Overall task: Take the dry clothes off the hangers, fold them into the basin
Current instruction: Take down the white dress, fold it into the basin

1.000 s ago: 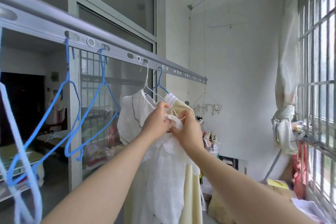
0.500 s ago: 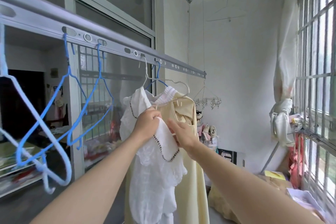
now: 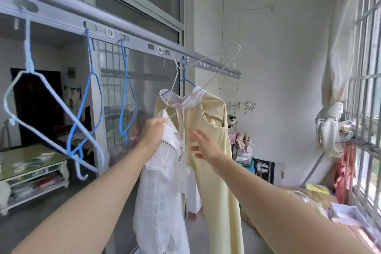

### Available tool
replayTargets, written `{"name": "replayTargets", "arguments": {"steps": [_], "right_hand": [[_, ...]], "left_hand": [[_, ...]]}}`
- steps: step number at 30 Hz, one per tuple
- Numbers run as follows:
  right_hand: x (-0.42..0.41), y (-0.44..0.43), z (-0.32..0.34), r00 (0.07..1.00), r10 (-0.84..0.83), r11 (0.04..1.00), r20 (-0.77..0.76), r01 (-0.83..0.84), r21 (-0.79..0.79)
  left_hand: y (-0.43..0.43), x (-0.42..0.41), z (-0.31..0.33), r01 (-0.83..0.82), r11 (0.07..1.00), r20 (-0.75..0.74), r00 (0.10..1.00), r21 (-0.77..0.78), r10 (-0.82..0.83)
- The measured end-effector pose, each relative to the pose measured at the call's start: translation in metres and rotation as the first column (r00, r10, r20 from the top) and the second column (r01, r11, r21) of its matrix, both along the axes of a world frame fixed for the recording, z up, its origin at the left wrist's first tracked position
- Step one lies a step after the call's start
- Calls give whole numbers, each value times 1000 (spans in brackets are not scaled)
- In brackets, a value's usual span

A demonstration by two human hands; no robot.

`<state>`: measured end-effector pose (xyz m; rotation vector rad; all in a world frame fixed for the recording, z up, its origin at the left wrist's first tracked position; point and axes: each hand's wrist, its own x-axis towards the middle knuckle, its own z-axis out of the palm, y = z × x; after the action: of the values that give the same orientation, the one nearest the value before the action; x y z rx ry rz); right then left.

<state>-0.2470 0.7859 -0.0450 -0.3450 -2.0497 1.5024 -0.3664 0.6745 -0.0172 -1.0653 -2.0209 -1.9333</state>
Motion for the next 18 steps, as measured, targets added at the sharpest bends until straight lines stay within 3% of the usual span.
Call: {"name": "replayTargets", "arguments": {"steps": [3,13,18], "right_hand": [[-5,-5,-12,998,41,995,40,-45,94],[-28,-21,14,996,-47,996,-82,41,-74],[-40,-21,24,996,-64,991,-67,56,-123]], "left_hand": [[-8,-2,2,-58,998,21,998,-24,58],[-34,15,10,-16,998,14,1000,65,16],[-44,14,16,-93,993,-8,996,77,94]]}}
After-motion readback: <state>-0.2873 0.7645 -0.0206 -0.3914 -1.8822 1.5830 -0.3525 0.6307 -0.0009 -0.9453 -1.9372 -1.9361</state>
